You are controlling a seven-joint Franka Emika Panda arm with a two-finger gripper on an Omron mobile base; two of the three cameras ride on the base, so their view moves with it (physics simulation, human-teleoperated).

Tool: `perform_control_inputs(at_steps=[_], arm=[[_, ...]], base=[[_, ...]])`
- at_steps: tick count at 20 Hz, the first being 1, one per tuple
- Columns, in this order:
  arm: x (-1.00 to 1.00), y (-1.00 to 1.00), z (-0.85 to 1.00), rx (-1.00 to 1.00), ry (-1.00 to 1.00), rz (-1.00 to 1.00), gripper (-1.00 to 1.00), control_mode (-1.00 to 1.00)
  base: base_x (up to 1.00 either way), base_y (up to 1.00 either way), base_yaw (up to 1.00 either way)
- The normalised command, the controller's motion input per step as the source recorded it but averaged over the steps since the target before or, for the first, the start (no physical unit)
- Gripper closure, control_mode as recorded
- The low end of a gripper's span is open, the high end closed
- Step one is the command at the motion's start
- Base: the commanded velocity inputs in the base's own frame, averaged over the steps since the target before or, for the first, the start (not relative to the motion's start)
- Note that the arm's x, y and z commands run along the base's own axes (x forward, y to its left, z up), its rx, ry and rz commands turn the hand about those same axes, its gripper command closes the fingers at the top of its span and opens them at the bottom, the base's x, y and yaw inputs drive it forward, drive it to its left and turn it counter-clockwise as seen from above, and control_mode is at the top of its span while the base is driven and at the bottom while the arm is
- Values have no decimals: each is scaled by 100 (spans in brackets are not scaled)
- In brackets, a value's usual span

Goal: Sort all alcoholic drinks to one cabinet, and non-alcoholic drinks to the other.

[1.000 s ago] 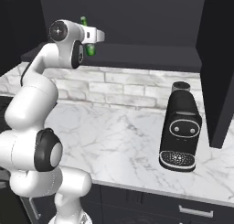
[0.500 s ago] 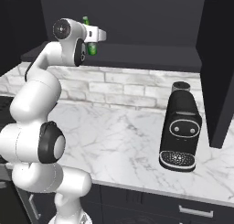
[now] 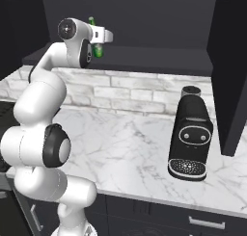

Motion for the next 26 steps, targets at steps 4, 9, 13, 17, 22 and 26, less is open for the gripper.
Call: perform_control_inputs(at_steps=[4, 9, 13, 17, 22, 26], arm=[[12, 0, -12, 0, 0, 0, 100, -100], [11, 0, -8, 0, 0, 0, 100, -100], [12, 0, -7, 0, 0, 0, 100, -100], [13, 0, -6, 0, 0, 0, -100, -100], [10, 0, -5, 0, 0, 0, -100, -100], [9, 0, -4, 0, 0, 0, -100, -100]], base=[[0, 0, 0], [0, 0, 0], [0, 0, 0], [0, 0, 0], [0, 0, 0], [0, 0, 0]])
